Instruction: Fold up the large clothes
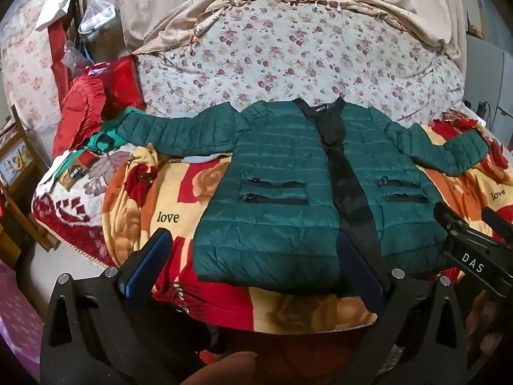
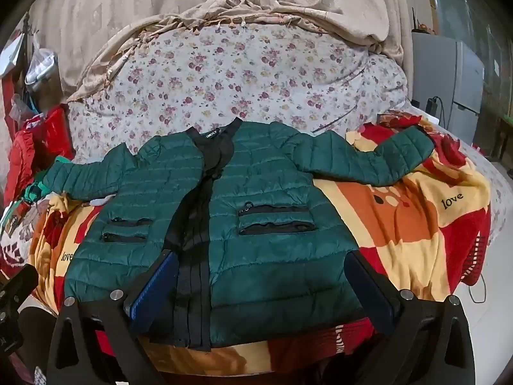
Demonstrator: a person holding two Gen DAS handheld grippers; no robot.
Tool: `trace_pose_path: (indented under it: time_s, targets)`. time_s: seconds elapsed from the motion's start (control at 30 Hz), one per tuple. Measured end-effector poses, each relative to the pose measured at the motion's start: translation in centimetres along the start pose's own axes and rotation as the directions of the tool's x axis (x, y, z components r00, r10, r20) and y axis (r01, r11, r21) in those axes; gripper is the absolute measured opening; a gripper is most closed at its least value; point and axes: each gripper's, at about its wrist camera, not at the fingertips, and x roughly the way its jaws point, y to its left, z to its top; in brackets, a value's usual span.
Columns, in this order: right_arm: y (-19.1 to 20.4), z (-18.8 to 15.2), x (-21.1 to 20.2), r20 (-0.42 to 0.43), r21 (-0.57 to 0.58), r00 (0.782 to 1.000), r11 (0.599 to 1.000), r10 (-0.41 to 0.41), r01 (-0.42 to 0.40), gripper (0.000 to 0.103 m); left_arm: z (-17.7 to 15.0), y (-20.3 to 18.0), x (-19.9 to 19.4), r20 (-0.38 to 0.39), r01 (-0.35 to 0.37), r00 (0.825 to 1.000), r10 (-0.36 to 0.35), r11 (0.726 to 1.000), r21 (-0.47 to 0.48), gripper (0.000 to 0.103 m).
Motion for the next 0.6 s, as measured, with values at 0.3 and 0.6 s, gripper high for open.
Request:
trace_pose_path:
  time_s: [0.3,0.6]
  targets:
    - [-0.22,-0.47,0.05,-0.005,-0.003,1.0,1.0,0.003,-0.003,0.103,-0.01,0.08,0.03,-0.01,0.008,1.0,-0.008,1.0,-0.009,0.102]
    - [0.33,-0.43,0.34,-0.023,-0.008,1.0,1.0,-0.002,0.001,0.103,-0.79,-0.2,0.7,-0.041,0.035,0.999,-0.036,0.999,-0.018,0.102]
